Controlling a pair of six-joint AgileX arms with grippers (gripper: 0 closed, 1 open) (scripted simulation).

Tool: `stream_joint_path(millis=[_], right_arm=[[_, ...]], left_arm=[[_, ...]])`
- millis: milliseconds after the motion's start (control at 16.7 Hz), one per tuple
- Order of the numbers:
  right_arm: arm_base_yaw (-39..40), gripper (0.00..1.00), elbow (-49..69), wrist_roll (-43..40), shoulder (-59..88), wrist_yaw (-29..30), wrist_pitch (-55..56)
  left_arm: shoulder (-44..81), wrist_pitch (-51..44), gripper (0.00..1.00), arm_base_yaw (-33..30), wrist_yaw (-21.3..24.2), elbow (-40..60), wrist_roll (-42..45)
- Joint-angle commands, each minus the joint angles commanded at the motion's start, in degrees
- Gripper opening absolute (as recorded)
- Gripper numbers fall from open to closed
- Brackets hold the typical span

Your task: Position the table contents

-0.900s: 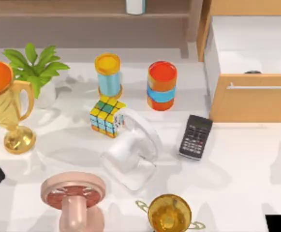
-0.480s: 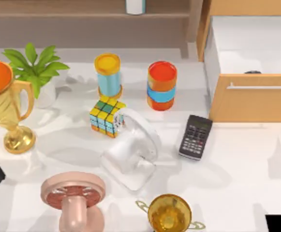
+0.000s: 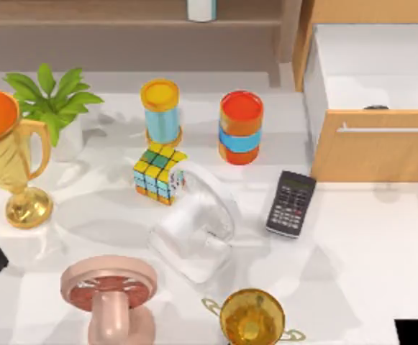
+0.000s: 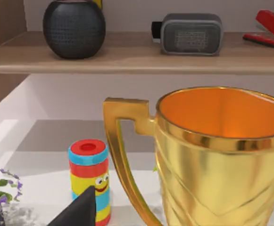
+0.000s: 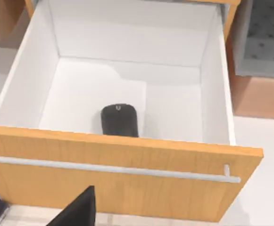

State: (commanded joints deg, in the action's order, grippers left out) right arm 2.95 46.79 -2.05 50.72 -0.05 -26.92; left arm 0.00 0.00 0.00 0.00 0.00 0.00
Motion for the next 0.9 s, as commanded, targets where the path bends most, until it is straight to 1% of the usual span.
stream_joint_path(millis=[360, 540, 720, 900], right_arm=[[2.3, 1.0, 35.2, -1.6, 39.6, 0.0, -18.9], [3.3, 1.0, 51.1, -2.3, 57.7, 0.0, -27.4], [4.1, 1.0, 63.9, -2.9, 72.6, 0.0, -34.5], [4.4, 1.0, 72.6, -3.2, 82.9, 0.0, -39.7]], left_arm=[[0.0, 0.0, 1.0, 0.0, 0.0, 0.0, 0.0], [0.0, 0.0, 1.0, 0.0, 0.0, 0.0, 0.0], [0.0, 0.0, 1.0, 0.0, 0.0, 0.0, 0.0], [0.0, 0.0, 1.0, 0.0, 0.0, 0.0, 0.0]])
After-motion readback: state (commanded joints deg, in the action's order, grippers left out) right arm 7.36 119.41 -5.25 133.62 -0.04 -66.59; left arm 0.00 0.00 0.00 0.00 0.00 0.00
